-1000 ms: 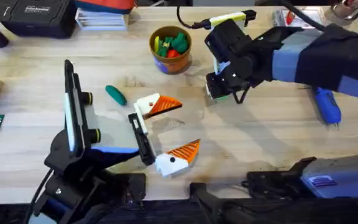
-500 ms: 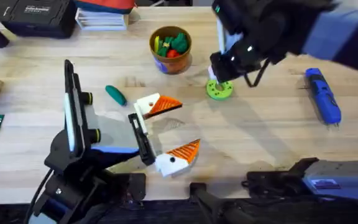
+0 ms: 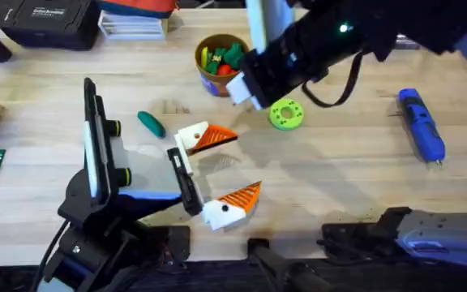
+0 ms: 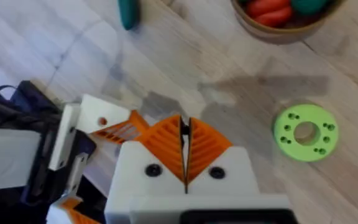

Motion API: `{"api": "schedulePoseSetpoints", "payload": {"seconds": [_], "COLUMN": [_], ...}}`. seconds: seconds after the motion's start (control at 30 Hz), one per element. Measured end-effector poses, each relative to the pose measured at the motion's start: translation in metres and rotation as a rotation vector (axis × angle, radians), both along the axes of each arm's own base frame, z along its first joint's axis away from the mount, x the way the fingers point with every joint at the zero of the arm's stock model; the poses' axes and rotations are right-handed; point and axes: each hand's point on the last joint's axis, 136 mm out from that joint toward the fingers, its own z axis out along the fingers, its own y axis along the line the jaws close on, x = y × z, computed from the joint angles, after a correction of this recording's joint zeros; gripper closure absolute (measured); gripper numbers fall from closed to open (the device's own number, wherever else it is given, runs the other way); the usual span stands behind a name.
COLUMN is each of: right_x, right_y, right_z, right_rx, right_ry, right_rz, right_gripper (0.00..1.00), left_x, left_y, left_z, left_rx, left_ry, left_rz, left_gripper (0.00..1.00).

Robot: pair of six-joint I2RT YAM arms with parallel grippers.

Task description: Pick up the gripper from the table and insert it into the empty holder that is missing its gripper. Then pick up a screw, insert it into the mounting hole, and use the screwdriver to tighten it. Finally, clean up the table by picking up the vegetable and placing it into the bucket.

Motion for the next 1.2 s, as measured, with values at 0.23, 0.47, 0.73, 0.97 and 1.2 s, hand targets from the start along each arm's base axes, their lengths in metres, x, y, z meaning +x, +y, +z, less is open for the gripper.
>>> {"api": "schedulePoseSetpoints", "payload": {"seconds": [0.23,0.47,0.73,0.97,1.2], "right_x": [-0.031,-0.046,-0.043,-0.05,-0.054], "right_y": [0.03,0.045,0.05,0.056,0.058], "right_z": [0.008,0.01,0.014,0.015,0.014], "right_rx": [0.033,0.049,0.071,0.074,0.074], "right_ry": [0.001,-0.011,-0.031,-0.033,-0.034], "right_rz": [0.12,0.179,0.181,0.206,0.22], "right_gripper": [0.996,0.996,0.996,0.996,0.996], "left_x": [0.0,0.0,0.0,0.0,0.0], "left_y": [0.0,0.0,0.0,0.0,0.0], "left_z": [0.0,0.0,0.0,0.0,0.0], "left_rx": [0.0,0.0,0.0,0.0,0.0], "left_ry": [0.0,0.0,0.0,0.0,0.0], "left_rz": [0.0,0.0,0.0,0.0,0.0], "left_gripper": [0.015,0.015,0.015,0.016,0.016]}}
